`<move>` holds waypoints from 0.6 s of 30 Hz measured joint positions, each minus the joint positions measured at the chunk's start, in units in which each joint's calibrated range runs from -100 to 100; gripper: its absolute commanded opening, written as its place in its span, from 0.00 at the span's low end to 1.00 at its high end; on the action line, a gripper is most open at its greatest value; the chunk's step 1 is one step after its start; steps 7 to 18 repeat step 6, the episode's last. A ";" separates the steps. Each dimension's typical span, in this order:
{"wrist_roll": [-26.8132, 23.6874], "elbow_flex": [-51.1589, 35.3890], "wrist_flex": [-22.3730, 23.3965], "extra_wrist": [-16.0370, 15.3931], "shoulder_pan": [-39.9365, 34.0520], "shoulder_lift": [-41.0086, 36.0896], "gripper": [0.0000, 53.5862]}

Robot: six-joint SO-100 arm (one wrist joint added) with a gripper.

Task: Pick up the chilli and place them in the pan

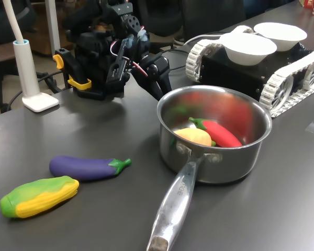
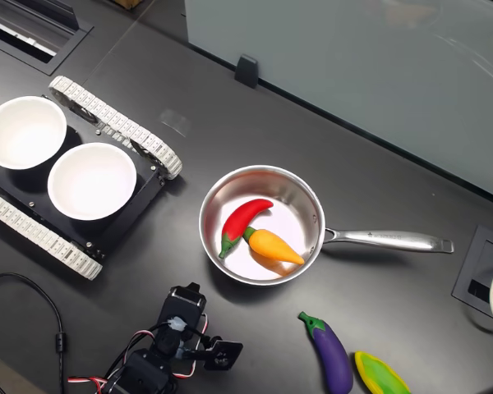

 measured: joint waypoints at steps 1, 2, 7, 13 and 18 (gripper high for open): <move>0.00 0.00 0.00 0.00 0.11 0.00 0.00; 0.00 0.00 0.00 0.00 0.11 0.00 0.00; -0.68 0.00 0.00 0.00 1.21 0.00 0.00; -0.68 0.00 0.00 0.00 1.21 0.00 0.00; -0.68 0.00 0.00 0.00 1.21 0.00 0.00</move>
